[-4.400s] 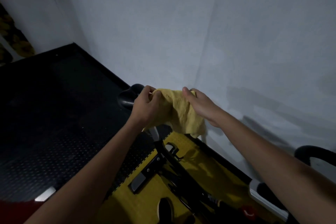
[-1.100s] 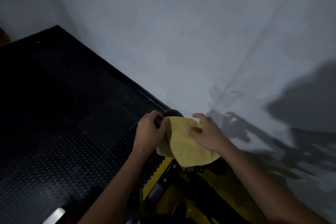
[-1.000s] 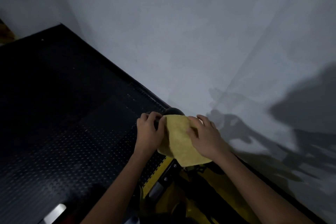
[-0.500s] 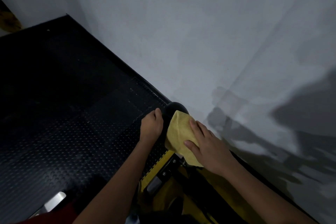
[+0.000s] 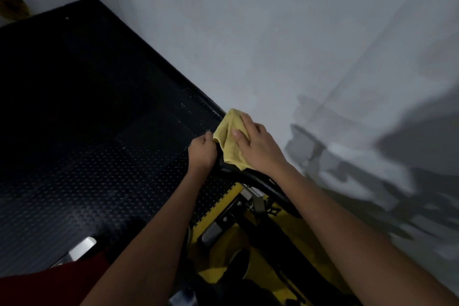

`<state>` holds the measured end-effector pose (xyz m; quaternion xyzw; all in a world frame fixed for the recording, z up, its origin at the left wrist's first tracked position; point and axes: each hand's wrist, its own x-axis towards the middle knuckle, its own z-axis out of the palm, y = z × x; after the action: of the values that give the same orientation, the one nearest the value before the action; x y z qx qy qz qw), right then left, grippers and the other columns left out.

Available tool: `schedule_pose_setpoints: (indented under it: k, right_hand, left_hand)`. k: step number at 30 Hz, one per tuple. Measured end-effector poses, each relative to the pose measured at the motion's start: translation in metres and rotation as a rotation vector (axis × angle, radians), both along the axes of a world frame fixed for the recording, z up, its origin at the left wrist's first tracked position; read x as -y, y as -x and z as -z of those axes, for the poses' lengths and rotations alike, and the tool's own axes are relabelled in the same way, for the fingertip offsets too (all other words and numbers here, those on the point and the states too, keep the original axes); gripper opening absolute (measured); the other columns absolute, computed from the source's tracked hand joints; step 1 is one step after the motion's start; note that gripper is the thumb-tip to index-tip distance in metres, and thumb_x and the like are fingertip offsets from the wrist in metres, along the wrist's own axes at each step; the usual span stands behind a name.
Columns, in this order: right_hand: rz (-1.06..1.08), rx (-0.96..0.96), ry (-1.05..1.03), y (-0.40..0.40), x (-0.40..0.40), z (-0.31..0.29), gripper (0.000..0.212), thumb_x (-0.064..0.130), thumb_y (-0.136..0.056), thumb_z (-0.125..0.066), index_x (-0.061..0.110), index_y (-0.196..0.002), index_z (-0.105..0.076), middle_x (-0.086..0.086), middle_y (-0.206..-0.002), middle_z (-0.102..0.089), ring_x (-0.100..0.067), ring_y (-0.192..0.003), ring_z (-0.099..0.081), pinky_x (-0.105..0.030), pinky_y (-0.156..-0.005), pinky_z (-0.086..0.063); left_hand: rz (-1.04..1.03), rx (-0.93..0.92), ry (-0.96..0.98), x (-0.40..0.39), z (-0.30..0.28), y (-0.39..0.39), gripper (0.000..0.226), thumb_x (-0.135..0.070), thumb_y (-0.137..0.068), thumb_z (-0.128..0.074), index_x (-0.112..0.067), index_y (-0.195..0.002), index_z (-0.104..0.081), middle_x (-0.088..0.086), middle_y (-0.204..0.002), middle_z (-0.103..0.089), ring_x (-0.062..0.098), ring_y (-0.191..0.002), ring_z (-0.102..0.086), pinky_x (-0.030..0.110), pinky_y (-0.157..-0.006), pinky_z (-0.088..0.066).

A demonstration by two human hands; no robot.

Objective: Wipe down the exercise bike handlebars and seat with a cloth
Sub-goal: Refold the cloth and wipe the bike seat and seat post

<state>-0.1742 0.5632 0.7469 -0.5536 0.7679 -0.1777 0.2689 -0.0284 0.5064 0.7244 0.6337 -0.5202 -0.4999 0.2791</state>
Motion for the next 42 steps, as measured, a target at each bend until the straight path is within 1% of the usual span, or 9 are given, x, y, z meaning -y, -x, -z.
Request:
schedule_pose_setpoints:
  k: [4,8,12,15,21,27,31,36,42]
  right_hand:
    - [-0.069,0.005,-0.123,0.011,-0.05,-0.008,0.068,0.063,-0.102,-0.023,0.04,-0.16,0.006,-0.011,-0.152,-0.037,-0.03,-0.121,-0.055,-0.045,-0.094,-0.05]
    - [-0.117,-0.055,-0.19,0.019,-0.085,-0.017,0.068,0.058,-0.105,-0.022,0.032,-0.162,0.006,-0.006,-0.145,-0.046,-0.02,-0.115,-0.055,-0.033,-0.085,-0.043]
    - [-0.118,-0.072,-0.159,0.013,-0.06,-0.013,0.07,0.057,-0.105,-0.022,0.028,-0.162,0.006,-0.012,-0.151,-0.039,-0.026,-0.116,-0.056,-0.043,-0.092,-0.05]
    - [-0.06,-0.123,-0.078,0.001,-0.019,-0.005,0.068,0.057,-0.105,-0.022,0.023,-0.161,-0.004,-0.017,-0.155,-0.032,-0.034,-0.13,-0.047,-0.046,-0.1,-0.045]
    - [0.017,-0.107,0.036,-0.01,0.023,0.0,0.054,0.053,-0.105,-0.032,0.025,-0.151,-0.032,-0.018,-0.14,-0.048,-0.039,-0.12,-0.052,-0.047,-0.097,-0.046]
    - [-0.101,-0.03,-0.108,0.011,-0.052,-0.009,0.069,0.062,-0.103,-0.023,0.034,-0.161,0.003,-0.013,-0.153,-0.037,-0.03,-0.122,-0.054,-0.045,-0.094,-0.05]
    - [-0.112,0.016,-0.2,0.019,-0.087,-0.022,0.068,0.06,-0.104,-0.022,0.034,-0.161,0.006,-0.007,-0.152,-0.04,-0.023,-0.123,-0.053,-0.035,-0.094,-0.045]
    - [-0.061,-0.173,-0.108,-0.002,-0.027,-0.013,0.07,0.055,-0.105,-0.022,0.018,-0.161,-0.002,-0.018,-0.146,-0.042,-0.031,-0.119,-0.054,-0.042,-0.091,-0.048]
    - [0.027,-0.118,0.017,-0.011,0.02,0.0,0.058,0.05,-0.106,-0.027,0.018,-0.155,-0.026,-0.021,-0.139,-0.048,-0.038,-0.12,-0.052,-0.045,-0.097,-0.043]
  left_hand:
    - [-0.018,0.004,-0.001,0.0,0.002,0.001,0.041,-0.024,-0.099,-0.044,-0.007,-0.062,-0.047,0.005,-0.059,-0.046,0.018,-0.058,-0.042,0.034,-0.057,-0.034]
    - [-0.022,-0.001,0.001,0.0,0.001,0.002,0.046,-0.022,-0.098,-0.045,-0.012,-0.054,-0.037,0.001,-0.055,-0.041,0.015,-0.053,-0.037,0.032,-0.055,-0.033]
    - [-0.022,0.022,0.009,-0.001,-0.002,0.003,0.045,-0.021,-0.097,-0.044,-0.011,-0.054,-0.038,0.001,-0.054,-0.041,0.015,-0.053,-0.037,0.032,-0.054,-0.033]
    - [-0.015,0.035,0.004,0.001,-0.003,0.003,0.042,-0.021,-0.098,-0.044,-0.007,-0.058,-0.041,0.003,-0.056,-0.041,0.016,-0.054,-0.036,0.033,-0.054,-0.032]
    - [-0.032,0.069,-0.008,0.003,-0.006,0.003,0.044,-0.02,-0.1,-0.043,-0.01,-0.057,-0.038,0.001,-0.057,-0.039,0.013,-0.053,-0.034,0.03,-0.049,-0.03]
    - [-0.036,0.04,-0.005,0.002,-0.005,0.002,0.042,-0.021,-0.098,-0.045,-0.008,-0.058,-0.042,0.002,-0.056,-0.041,0.015,-0.053,-0.036,0.032,-0.051,-0.031]
    - [-0.042,0.021,-0.009,0.001,-0.004,0.002,0.043,-0.022,-0.098,-0.045,-0.009,-0.057,-0.043,0.001,-0.055,-0.043,0.013,-0.051,-0.037,0.03,-0.049,-0.032]
    - [-0.029,0.037,0.005,0.005,-0.004,0.002,0.045,-0.021,-0.098,-0.044,-0.01,-0.055,-0.041,0.002,-0.056,-0.043,0.015,-0.053,-0.037,0.033,-0.053,-0.032]
    - [-0.028,0.061,-0.003,0.006,-0.003,0.001,0.045,-0.022,-0.1,-0.043,-0.011,-0.057,-0.042,0.001,-0.058,-0.044,0.013,-0.053,-0.037,0.026,-0.046,-0.033]
